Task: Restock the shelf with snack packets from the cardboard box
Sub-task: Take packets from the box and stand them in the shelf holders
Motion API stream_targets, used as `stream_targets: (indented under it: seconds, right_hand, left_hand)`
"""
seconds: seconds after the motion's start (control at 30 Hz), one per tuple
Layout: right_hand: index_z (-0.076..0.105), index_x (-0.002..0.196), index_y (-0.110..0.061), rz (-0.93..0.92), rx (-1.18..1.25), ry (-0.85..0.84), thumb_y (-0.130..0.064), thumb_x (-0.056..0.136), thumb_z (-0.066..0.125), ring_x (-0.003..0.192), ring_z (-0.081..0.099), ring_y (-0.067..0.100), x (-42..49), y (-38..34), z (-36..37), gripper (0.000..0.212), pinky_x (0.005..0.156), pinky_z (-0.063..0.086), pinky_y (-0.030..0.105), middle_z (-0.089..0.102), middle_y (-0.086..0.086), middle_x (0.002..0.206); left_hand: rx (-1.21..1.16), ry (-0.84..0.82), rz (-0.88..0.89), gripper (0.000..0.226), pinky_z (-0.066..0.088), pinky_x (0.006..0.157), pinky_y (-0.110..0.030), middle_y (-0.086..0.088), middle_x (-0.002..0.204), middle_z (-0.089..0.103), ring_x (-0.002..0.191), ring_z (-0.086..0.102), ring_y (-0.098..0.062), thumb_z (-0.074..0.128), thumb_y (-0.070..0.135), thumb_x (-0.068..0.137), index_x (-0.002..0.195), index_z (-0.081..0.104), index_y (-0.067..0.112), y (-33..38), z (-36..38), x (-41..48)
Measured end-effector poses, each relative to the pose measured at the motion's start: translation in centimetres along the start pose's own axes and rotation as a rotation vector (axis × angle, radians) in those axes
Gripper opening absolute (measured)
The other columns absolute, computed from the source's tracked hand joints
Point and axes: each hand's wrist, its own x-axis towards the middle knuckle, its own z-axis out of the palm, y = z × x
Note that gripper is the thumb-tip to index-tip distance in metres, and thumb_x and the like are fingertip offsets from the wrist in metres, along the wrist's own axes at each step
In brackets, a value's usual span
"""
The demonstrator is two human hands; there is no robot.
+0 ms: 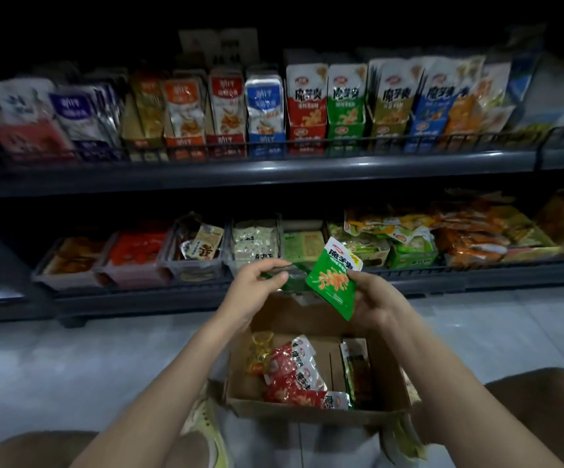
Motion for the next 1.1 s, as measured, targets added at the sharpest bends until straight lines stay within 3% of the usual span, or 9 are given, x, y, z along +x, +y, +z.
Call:
stream_targets:
  seconds: [0.2,0.33,0.53,0.63,0.7,0.77,0.87,1.0,1.1]
  right_hand:
    - [0.053,0.082,-0.003,0.111,-0.075,0.059,-0.017,0.096,0.053,0.035,0.060,0.025,-2.8,-2.1,0.8,0.020,0.026,0.044,0.034,0.064,0.015,0.050]
    - [0.053,0.078,0.004,0.137,-0.089,0.049,-0.012,0.094,0.053,0.035,0.060,0.033,-3.8,-2.6,2.0,0.023,0.023,0.040,0.038,0.063,0.022,0.052]
    - [0.051,0.093,-0.001,0.109,-0.139,0.119,-0.018,0.094,0.056,0.041,0.063,0.034,-2.6,-2.2,3.1,0.018,0.029,0.046,0.049,0.066,0.019,0.057]
    - [0.056,0.105,-0.001,0.140,-0.093,0.115,-0.018,0.094,0.057,0.048,0.066,0.037,-2.5,-2.3,3.5,0.021,0.036,0.049,0.054,0.069,0.023,0.079]
    - [0.057,0.120,-0.001,0.114,-0.058,0.093,-0.016,0.094,0.056,0.053,0.067,0.039,-2.3,-2.7,3.8,0.029,0.052,0.055,0.056,0.069,0.022,0.103]
    - [0.056,0.112,0.002,0.079,-0.032,0.092,-0.013,0.096,0.053,0.048,0.066,0.036,-2.4,-3.4,4.3,0.022,0.070,0.056,0.051,0.070,0.023,0.088]
    - [0.053,0.089,0.002,0.000,0.011,0.058,-0.008,0.098,0.049,0.035,0.060,0.029,-3.1,-4.3,5.3,0.014,0.041,0.053,0.043,0.063,0.020,0.051]
    - [0.054,0.081,-0.001,-0.078,0.067,-0.020,-0.010,0.099,0.048,0.035,0.061,0.025,-3.8,-4.9,5.8,0.021,0.087,0.045,0.051,0.063,0.016,0.049]
    - [0.056,0.087,-0.003,-0.129,0.070,-0.071,-0.012,0.099,0.048,0.042,0.065,0.025,-3.7,-5.1,5.8,0.017,0.080,0.046,0.052,0.067,0.014,0.055]
  left_hand:
    - [0.211,-0.165,0.238,0.035,0.043,0.100,-0.024,0.003,0.117,0.064,0.114,0.056,-0.007,0.058,-0.005,0.088,0.095,0.069,0.027,3.2,-1.0,-0.1]
    - [0.228,-0.208,0.321,0.043,0.042,0.093,-0.013,0.003,0.122,0.060,0.114,0.052,0.003,0.057,-0.009,0.087,0.090,0.071,0.031,4.8,-0.6,-0.3]
    - [0.219,-0.107,0.405,0.044,0.041,0.096,-0.015,0.006,0.129,0.055,0.123,0.049,-0.003,0.057,-0.011,0.086,0.091,0.072,0.031,6.1,-0.9,0.3]
    - [0.192,-0.105,0.388,0.043,0.041,0.094,-0.012,0.011,0.128,0.054,0.119,0.049,0.005,0.056,-0.011,0.087,0.092,0.071,0.030,7.0,-1.2,0.3]
    - [0.136,-0.094,0.353,0.041,0.043,0.097,-0.018,0.012,0.126,0.056,0.117,0.050,0.007,0.056,-0.011,0.087,0.092,0.072,0.027,7.6,-1.4,0.1]
    - [0.071,-0.086,0.309,0.039,0.046,0.093,-0.021,0.011,0.127,0.056,0.119,0.050,0.006,0.055,-0.011,0.087,0.091,0.073,0.024,7.9,-1.5,-0.1]
    - [-0.113,-0.096,0.155,0.043,0.050,0.089,-0.027,0.011,0.127,0.059,0.123,0.050,-0.004,0.050,-0.016,0.086,0.080,0.078,0.017,8.3,-1.8,-0.1]
    - [-0.325,-0.127,0.050,0.031,0.046,0.090,-0.033,-0.001,0.123,0.064,0.120,0.054,-0.014,0.049,0.000,0.062,0.072,0.077,0.011,9.1,-2.2,-0.4]
    - [-0.567,-0.084,-0.018,0.024,0.042,0.098,-0.040,-0.012,0.122,0.064,0.120,0.055,-0.023,0.056,0.008,0.062,0.076,0.075,0.005,9.7,-2.2,-0.2]
